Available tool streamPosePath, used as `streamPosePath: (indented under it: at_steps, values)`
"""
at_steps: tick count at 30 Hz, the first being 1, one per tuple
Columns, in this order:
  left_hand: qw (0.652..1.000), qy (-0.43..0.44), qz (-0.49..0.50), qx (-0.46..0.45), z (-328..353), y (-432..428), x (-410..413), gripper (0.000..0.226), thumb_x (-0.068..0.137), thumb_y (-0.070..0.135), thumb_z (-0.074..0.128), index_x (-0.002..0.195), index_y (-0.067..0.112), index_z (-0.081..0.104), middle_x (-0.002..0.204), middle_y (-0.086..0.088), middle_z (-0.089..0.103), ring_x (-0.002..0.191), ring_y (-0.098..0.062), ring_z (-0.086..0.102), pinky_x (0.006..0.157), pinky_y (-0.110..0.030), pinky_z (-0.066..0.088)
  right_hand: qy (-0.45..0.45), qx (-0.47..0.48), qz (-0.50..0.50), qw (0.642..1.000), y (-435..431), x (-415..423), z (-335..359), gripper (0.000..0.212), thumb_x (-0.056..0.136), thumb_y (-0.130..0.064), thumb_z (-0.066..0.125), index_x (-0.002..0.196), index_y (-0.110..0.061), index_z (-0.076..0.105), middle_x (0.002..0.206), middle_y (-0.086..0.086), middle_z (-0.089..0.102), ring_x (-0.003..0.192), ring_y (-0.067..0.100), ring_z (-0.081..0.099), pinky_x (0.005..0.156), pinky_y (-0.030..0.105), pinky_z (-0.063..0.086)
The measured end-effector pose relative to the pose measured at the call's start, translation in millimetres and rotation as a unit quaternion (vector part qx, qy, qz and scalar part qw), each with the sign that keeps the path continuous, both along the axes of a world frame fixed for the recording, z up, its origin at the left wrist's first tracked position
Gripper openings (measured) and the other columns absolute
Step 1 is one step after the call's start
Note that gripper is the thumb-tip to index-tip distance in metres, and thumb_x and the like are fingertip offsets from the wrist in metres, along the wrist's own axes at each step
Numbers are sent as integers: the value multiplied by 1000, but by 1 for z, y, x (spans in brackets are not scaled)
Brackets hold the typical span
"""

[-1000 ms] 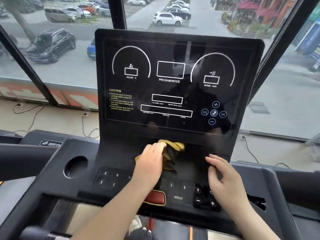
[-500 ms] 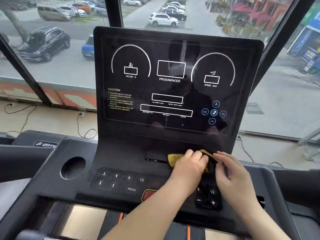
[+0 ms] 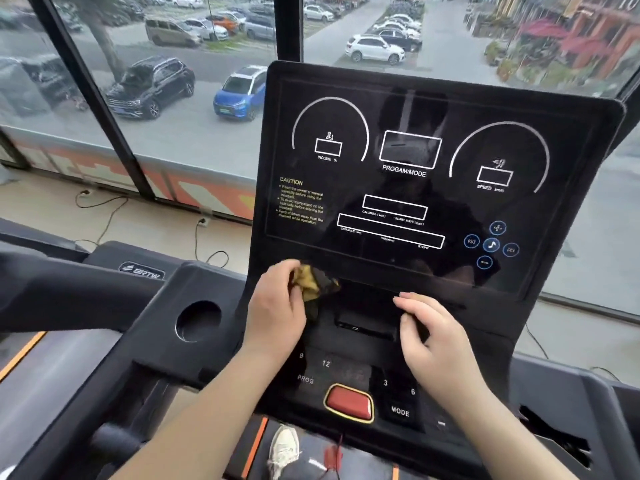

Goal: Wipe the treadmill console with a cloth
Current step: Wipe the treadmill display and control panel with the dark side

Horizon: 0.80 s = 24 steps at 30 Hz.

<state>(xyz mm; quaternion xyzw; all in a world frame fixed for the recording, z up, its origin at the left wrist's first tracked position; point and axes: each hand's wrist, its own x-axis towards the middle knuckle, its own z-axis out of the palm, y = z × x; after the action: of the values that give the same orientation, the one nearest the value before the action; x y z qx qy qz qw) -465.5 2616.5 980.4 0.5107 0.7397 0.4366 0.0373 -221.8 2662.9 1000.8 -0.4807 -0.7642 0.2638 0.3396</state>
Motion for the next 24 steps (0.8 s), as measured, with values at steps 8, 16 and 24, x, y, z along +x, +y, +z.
streamPosePath:
  at_steps: [8, 16, 24]
  values:
    - [992, 123, 2, -8, -8, 39, 23, 47, 82, -12, 65, 125, 6, 68, 120, -10, 64, 105, -31, 57, 82, -45, 58, 21, -18, -26, 999, 3, 14, 4, 30, 94, -2, 61, 115, -19, 76, 125, -12, 68, 123, 2, 59, 100, 4, 37]
    - [954, 213, -212, -2, -4, 48, 117, 52, 85, 16, 59, 136, 6, 62, 135, -12, 63, 119, -30, 57, 100, -45, 51, 15, -10, -87, 996, 6, 44, -6, 40, 94, -4, 59, 130, -19, 67, 139, -8, 60, 134, 12, 52, 112, 43, 46]
    - [964, 247, -80, 46, -18, 42, 77, 30, 99, 23, 62, 124, 11, 72, 121, -6, 70, 107, -28, 64, 97, -40, 52, -25, -84, -169, 982, 2, 99, -12, 60, 97, -16, 58, 153, -28, 40, 164, -9, 31, 151, 11, 31, 121, 43, 34]
